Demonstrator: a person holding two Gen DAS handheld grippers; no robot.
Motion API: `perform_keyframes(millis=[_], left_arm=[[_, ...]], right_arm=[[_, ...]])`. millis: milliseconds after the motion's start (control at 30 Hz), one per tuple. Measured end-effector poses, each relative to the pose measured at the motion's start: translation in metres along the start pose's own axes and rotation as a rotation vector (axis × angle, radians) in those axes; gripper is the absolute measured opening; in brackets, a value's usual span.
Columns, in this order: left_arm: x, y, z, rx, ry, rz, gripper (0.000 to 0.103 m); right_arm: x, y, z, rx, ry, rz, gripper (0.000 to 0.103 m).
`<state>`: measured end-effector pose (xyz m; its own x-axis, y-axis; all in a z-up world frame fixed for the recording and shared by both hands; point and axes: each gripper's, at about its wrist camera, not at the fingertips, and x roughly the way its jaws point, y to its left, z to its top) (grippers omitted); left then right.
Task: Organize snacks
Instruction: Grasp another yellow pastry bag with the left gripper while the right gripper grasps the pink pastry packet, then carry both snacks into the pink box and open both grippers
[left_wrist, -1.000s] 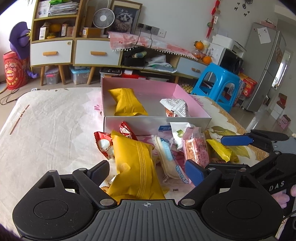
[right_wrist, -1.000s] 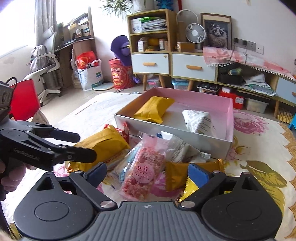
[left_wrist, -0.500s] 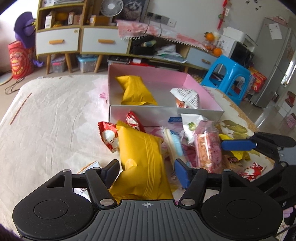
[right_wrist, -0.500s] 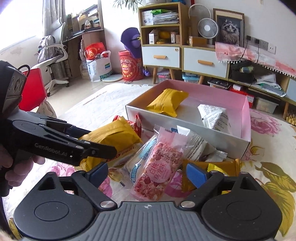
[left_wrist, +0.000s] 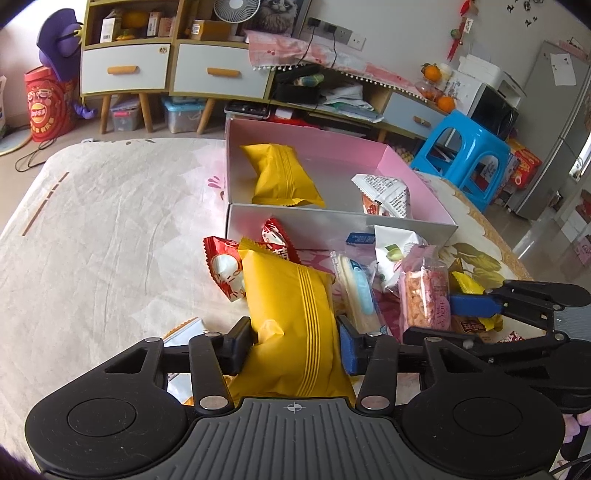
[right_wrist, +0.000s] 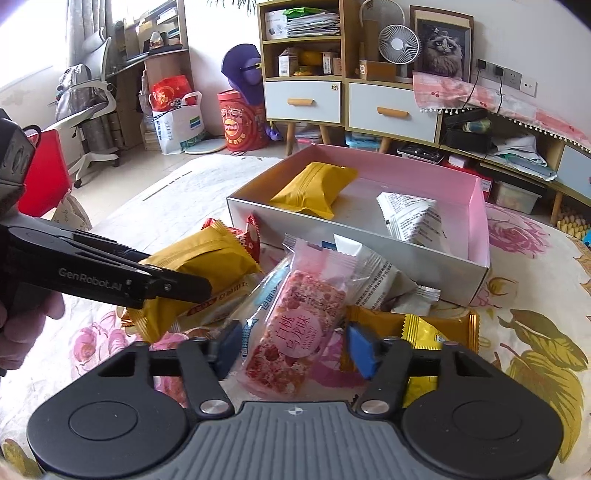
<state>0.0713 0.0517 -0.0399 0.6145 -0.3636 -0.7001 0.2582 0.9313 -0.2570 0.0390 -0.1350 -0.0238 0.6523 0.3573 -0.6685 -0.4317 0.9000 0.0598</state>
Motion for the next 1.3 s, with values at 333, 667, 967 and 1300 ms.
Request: perform_keyframes(millis=[333, 667, 967, 1300], left_arm=[[-0.003, 0.002, 0.004, -0.031, 0.001, 0.001, 0.037], [-0.015, 0.0, 0.01, -0.039, -0.014, -0.024, 0.035], [-0.025, -0.014, 0.024, -0.044, -0.054, -0.039, 0.035], [-0.023, -0.036, 0.052, -0.088, -0.105, -0.043, 0.035]], right_arm=[[-0.005, -0.006, 0.007, 0.063, 0.004, 0.032, 0.023], [-0.014, -0.014, 0.019, 0.113, -0.033, 0.009, 0.023], [-0.024, -0.027, 0.039, 0.164, -0.069, -0.036, 0.023], [-0.031, -0.053, 0.065, 0.28, -0.111, -0.12, 0.023]])
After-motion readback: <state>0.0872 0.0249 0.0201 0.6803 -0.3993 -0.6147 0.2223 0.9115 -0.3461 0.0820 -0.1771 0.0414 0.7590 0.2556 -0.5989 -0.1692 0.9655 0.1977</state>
